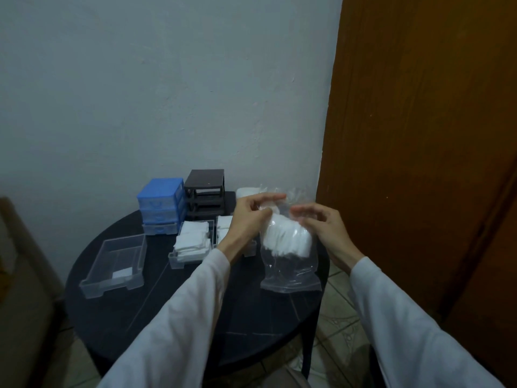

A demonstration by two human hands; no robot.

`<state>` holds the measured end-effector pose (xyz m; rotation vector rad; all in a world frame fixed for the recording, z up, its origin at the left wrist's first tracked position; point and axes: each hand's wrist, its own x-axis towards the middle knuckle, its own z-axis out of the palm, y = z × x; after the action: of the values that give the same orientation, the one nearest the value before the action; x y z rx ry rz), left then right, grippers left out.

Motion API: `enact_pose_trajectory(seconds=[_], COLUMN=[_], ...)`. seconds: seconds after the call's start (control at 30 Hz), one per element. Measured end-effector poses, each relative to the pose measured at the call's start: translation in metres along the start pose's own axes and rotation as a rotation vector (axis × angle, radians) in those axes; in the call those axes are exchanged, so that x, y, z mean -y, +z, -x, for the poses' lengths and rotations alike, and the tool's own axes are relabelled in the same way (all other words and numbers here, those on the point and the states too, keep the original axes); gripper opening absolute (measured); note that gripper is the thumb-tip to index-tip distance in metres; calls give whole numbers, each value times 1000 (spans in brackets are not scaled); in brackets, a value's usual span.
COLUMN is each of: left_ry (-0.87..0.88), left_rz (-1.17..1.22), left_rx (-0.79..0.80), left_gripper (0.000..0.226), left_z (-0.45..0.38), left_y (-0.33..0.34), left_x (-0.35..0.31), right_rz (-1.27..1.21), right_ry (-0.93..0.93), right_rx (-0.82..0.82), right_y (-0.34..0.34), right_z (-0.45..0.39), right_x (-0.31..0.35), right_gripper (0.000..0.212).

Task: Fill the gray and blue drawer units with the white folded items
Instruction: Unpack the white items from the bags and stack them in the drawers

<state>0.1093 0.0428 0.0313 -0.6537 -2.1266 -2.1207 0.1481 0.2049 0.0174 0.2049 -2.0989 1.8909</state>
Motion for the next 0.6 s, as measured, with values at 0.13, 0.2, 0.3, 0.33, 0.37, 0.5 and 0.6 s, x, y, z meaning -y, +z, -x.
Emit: enact_pose_trajectory(seconds=[0.13,0.2,0.3,0.33,0.37,0.5,0.6], left_ry=[87,114,108,94,88,87,55], left_rz=[-2,9,6,8,16,54,60], left_rx=[-52,-79,6,35,41,-66,-25], left_gripper=[21,21,23,24,24,19,30], left_z=[-3,-3,-1,-1,0,0,-1], left_y=[-1,0,0,0,0,-1,-3], left_x=[3,3,6,7,9,12,13], right_rz=[-52,-63,-14,1,6,1,10], right_ry=[-6,-1,-27,-34,-38,-20,-4], right_rx=[-24,22,54,53,56,84,61], right_y=[0,1,0,-1,-2,-2,-2], right_z=[0,1,2,2,2,5,6], right_x=[-2,-2,-4,-4,-5,-5,-6], right_gripper=[17,20,15,14,14,15,17])
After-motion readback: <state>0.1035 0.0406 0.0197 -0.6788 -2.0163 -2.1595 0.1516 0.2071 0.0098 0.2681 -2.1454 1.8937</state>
